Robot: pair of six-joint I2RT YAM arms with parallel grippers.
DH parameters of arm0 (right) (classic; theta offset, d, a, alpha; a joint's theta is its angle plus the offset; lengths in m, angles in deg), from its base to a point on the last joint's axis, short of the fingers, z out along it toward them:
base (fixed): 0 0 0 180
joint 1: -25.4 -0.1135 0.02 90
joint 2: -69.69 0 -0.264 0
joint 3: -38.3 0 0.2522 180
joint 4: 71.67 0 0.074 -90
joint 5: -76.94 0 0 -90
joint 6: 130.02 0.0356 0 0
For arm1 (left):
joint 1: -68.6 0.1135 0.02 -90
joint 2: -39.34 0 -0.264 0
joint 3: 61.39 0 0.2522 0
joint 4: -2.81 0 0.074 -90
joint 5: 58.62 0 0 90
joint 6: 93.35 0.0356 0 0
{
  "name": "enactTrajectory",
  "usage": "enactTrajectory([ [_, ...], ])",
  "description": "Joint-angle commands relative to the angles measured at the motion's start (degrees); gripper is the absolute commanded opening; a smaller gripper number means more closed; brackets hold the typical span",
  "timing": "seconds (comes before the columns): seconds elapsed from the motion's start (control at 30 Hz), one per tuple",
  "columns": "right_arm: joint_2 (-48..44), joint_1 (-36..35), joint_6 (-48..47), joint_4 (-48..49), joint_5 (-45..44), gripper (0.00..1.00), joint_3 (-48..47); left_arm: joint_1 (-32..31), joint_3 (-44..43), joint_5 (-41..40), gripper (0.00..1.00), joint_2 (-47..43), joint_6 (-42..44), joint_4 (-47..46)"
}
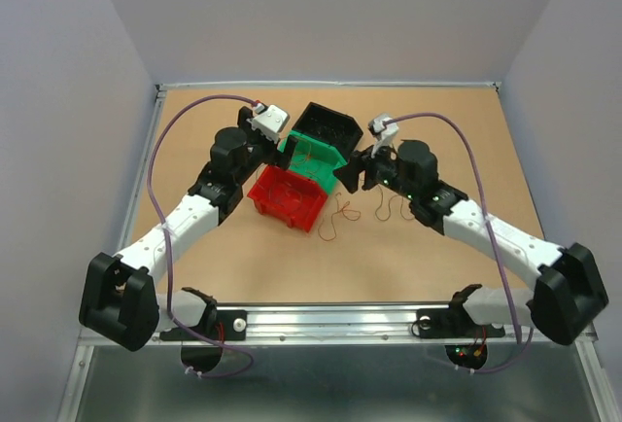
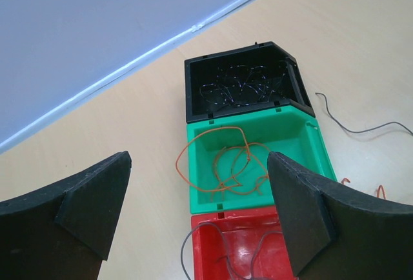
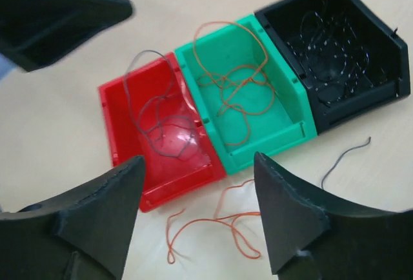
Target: Untangle the cables
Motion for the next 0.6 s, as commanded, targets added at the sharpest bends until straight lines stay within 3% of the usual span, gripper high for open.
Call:
enactTrajectory([
  [0.0,8.5,0.2,-2.3,-6.2,-3.1,0.80,-9.5,-0.1,0.1,-0.5,0.99,-2.5,-0.3,-2.8],
  [0.13,18.2,-0.1,-4.0,-18.5,-10.1,1.00,-12.7,0.0,0.2,-0.1,0.99,-2.6,-0.1,-2.8],
  [0.27,23.9,-2.3,-7.1,-22.6,-9.9,1.00,-14.6,0.0,-0.1,-0.2,0.99,-1.9,-0.1,-2.8],
  [0.57,27.6,-6.0,-12.1,-22.9,-6.0,1.00,-15.9,0.1,-0.1,-0.5,0.99,-1.9,0.0,-2.8],
])
